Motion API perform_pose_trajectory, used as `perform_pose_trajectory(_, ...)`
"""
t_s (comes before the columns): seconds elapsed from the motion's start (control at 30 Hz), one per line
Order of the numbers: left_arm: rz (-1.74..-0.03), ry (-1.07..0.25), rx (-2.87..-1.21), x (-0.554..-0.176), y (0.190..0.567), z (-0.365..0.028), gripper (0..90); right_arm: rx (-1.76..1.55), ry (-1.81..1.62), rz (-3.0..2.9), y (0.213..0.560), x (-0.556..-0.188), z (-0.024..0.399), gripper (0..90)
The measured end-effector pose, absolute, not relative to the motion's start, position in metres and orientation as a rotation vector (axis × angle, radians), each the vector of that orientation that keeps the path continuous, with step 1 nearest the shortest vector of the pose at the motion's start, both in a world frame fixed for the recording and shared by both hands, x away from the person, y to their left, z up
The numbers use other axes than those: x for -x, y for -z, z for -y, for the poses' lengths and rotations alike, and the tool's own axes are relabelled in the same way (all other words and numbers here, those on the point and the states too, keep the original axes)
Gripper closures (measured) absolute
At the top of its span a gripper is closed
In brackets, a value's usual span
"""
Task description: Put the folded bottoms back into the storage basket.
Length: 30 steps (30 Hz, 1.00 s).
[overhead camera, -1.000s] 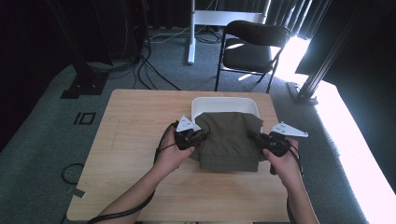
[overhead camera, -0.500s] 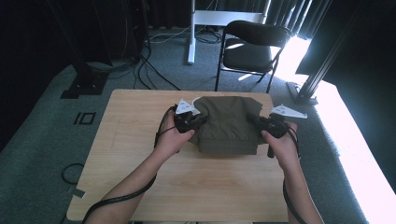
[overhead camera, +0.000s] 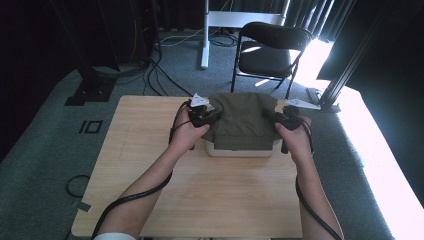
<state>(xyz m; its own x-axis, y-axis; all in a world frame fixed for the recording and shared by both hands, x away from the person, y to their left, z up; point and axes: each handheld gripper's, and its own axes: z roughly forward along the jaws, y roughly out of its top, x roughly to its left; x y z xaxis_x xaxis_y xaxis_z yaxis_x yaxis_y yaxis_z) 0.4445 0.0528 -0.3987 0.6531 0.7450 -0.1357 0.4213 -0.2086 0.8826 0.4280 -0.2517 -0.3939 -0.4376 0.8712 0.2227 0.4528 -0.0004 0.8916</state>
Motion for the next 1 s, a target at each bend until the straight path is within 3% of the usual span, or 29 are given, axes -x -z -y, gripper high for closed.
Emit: perform_pose_trajectory(1.0,-1.101,-0.373,-1.941,-0.501,0.458,-0.027,78.0,-1.555,-1.218,-1.892,0.462,-0.493,0.246,80.2)
